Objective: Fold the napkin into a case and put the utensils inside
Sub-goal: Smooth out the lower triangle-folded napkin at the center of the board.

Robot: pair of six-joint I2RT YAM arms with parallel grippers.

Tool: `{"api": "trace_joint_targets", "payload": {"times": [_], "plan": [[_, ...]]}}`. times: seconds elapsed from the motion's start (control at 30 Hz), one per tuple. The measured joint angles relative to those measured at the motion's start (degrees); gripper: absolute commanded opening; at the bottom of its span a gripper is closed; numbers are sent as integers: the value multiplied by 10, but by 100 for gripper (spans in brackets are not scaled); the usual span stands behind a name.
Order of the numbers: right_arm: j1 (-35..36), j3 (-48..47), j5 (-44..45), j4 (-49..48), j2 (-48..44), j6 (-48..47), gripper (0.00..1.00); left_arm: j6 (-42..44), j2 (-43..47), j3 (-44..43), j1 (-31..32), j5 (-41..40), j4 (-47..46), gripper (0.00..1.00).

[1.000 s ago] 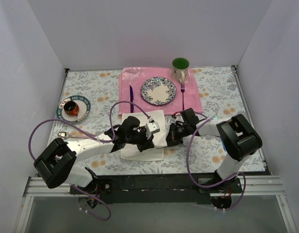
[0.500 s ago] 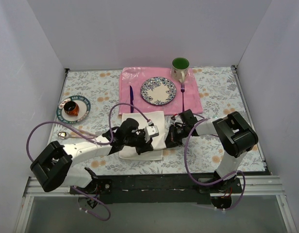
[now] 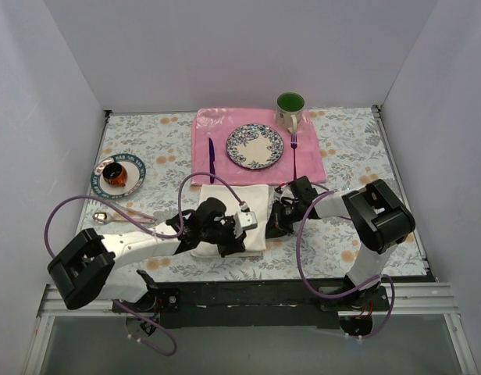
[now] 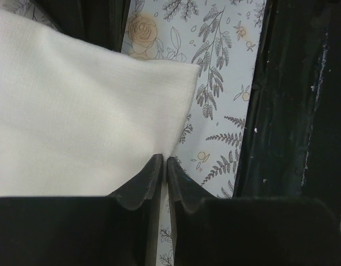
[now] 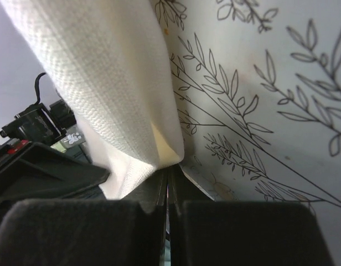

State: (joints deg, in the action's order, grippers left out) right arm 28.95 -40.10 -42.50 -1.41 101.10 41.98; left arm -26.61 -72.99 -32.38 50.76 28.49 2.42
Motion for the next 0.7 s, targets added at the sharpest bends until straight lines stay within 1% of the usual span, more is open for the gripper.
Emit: {"api": "trace_joint_targets", "payload": {"times": [0.03,0.07,0.13,0.2,0.27,0.47,0.57,0.63,0.67,0.7], "plan": [[0,0,0,1,0,-1,1,-5,-10,-2,0,-7,0,22],[0,-2,0,5,0,-2,1,-7,-19,-3,0,-11,2,32],[0,-9,2,18,0,-8,1,-8,-31,-4,0,-17,5,40],[0,-28,9,57,-2,-31,9,-12,-29,-5,0,-19,19,46],[-2,-55,19,101,-2,-56,16,-14,-11,-8,0,-19,35,46],[-15,-156,31,228,-31,-171,16,-18,61,-78,-4,-10,105,45],[-22,-199,40,284,-48,-249,17,-15,83,-107,-35,-3,139,46],[-29,-218,44,315,-54,-297,20,-3,94,-110,-63,-5,169,47],[-33,-224,45,329,-59,-320,21,5,97,-110,-76,-6,186,50],[-38,-228,47,339,-64,-341,23,14,98,-110,-87,-8,205,51]]}}
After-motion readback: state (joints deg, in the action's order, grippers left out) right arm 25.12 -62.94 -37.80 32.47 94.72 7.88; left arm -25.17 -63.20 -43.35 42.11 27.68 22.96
